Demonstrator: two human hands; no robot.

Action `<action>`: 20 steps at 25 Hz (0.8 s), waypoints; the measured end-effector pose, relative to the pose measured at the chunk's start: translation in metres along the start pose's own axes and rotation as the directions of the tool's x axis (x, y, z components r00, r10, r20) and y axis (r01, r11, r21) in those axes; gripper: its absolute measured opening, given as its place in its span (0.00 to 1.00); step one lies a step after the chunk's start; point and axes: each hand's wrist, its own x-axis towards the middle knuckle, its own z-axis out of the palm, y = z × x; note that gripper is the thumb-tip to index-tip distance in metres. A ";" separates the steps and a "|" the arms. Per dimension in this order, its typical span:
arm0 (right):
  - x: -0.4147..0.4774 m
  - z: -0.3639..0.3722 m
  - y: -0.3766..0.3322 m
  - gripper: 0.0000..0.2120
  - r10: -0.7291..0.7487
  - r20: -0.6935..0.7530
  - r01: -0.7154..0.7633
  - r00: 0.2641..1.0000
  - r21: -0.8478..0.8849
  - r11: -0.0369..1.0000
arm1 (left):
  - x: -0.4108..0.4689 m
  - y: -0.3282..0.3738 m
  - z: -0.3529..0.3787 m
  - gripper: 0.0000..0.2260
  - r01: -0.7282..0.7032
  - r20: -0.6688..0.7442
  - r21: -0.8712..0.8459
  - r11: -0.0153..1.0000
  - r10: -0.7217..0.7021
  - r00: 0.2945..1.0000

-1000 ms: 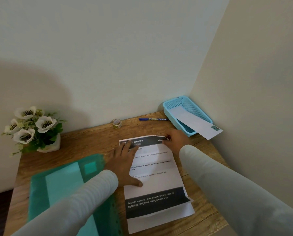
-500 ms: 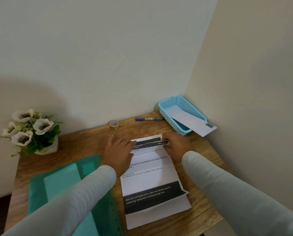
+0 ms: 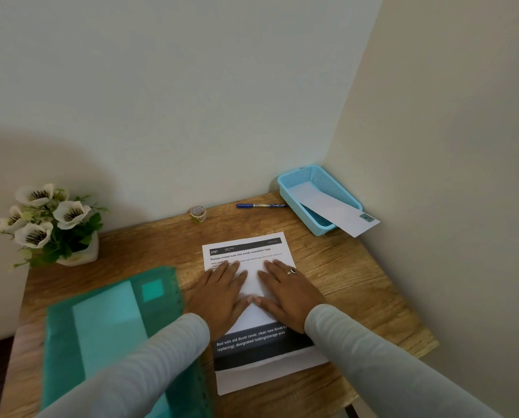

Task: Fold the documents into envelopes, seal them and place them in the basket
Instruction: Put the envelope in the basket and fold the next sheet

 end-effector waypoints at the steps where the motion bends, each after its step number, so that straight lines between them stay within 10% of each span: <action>1: 0.001 0.006 -0.003 0.33 0.009 -0.014 -0.009 1.000 0.001 1.000 | 0.000 0.001 0.003 0.29 0.004 -0.008 0.002 1.000 -0.004 1.000; 20: 0.023 0.037 -0.014 0.41 0.226 -0.047 -0.229 0.973 -0.060 0.972 | 0.004 -0.026 0.022 0.38 0.171 -0.017 0.129 0.977 -0.170 0.985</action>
